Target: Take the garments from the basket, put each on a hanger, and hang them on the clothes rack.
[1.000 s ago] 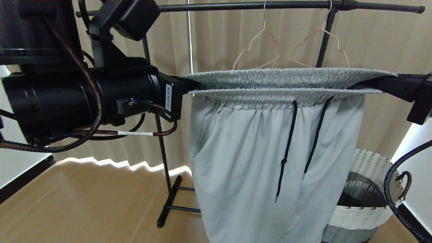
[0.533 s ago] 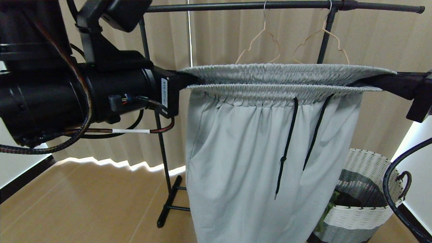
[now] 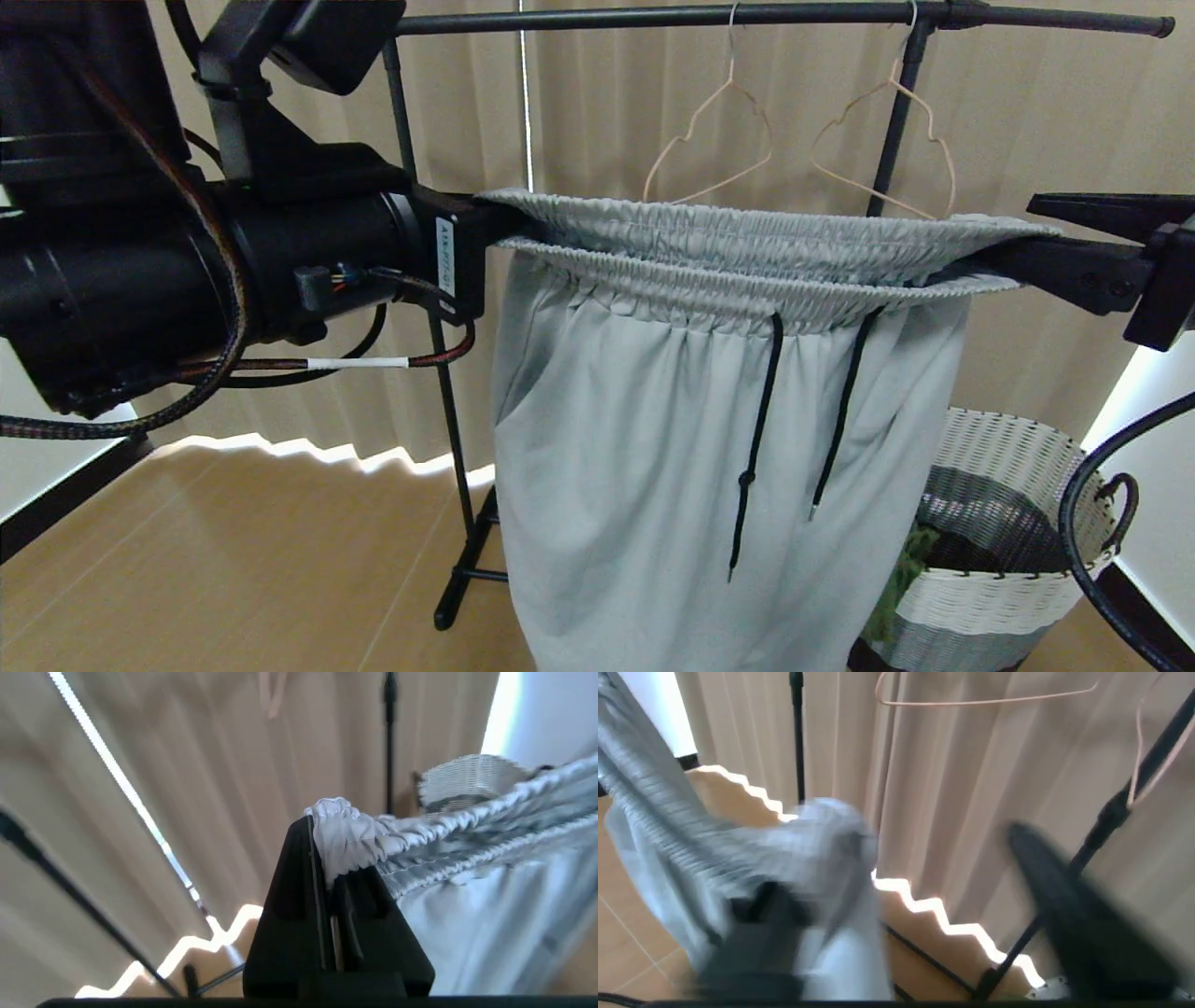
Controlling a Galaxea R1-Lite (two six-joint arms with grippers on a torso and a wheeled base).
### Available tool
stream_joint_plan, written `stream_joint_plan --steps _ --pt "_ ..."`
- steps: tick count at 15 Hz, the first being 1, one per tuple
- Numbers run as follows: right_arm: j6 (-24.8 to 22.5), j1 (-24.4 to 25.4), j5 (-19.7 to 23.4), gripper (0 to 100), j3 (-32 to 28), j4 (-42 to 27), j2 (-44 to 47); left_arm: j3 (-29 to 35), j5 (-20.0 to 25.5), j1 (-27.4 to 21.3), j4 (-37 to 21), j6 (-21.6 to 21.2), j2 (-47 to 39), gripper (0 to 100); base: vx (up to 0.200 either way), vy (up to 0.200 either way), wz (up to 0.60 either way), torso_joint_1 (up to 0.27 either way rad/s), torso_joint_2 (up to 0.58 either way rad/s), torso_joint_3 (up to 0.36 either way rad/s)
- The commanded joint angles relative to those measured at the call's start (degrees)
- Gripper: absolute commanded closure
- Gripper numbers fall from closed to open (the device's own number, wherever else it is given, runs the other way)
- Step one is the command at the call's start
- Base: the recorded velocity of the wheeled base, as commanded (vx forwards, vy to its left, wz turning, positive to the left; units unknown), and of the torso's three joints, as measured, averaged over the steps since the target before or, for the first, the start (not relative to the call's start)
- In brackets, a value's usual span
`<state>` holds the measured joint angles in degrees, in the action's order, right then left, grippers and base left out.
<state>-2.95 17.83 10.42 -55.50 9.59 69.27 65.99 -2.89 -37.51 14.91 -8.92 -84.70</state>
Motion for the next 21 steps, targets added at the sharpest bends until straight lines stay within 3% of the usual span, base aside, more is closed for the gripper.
stream_joint_plan --steps 1,5,8,16,19,21 --pt "0.2 1.2 0.3 0 1.5 1.2 -1.2 -0.3 -1.1 1.6 0.0 -0.2 0.0 100 0.000 0.000 0.00 0.000 0.00 0.000" --pt "0.6 1.7 3.8 0 5.3 5.3 -4.1 -3.1 -3.4 7.6 1.4 -4.7 -0.3 100 0.000 0.000 0.00 0.000 0.00 0.000" --pt "0.8 1.7 5.0 0 6.1 5.9 -5.2 -5.2 -3.4 8.9 4.1 -5.1 -0.3 100 0.000 0.000 0.00 0.000 0.00 0.000" --pt "0.2 1.6 6.8 0 7.0 5.6 -7.7 -7.0 -4.3 11.6 4.1 -5.5 0.7 100 0.000 0.000 0.00 0.000 0.00 0.000" --pt "-3.9 -4.7 3.7 0 8.0 3.7 -7.8 -10.5 -4.2 12.5 4.1 -5.5 4.8 100 0.000 0.000 0.00 0.000 0.00 0.000" --pt "-9.2 -11.4 -0.9 0 10.2 1.3 -7.9 -13.0 -4.2 14.4 3.8 -5.8 8.3 100 0.000 0.000 0.00 0.000 0.00 0.000"
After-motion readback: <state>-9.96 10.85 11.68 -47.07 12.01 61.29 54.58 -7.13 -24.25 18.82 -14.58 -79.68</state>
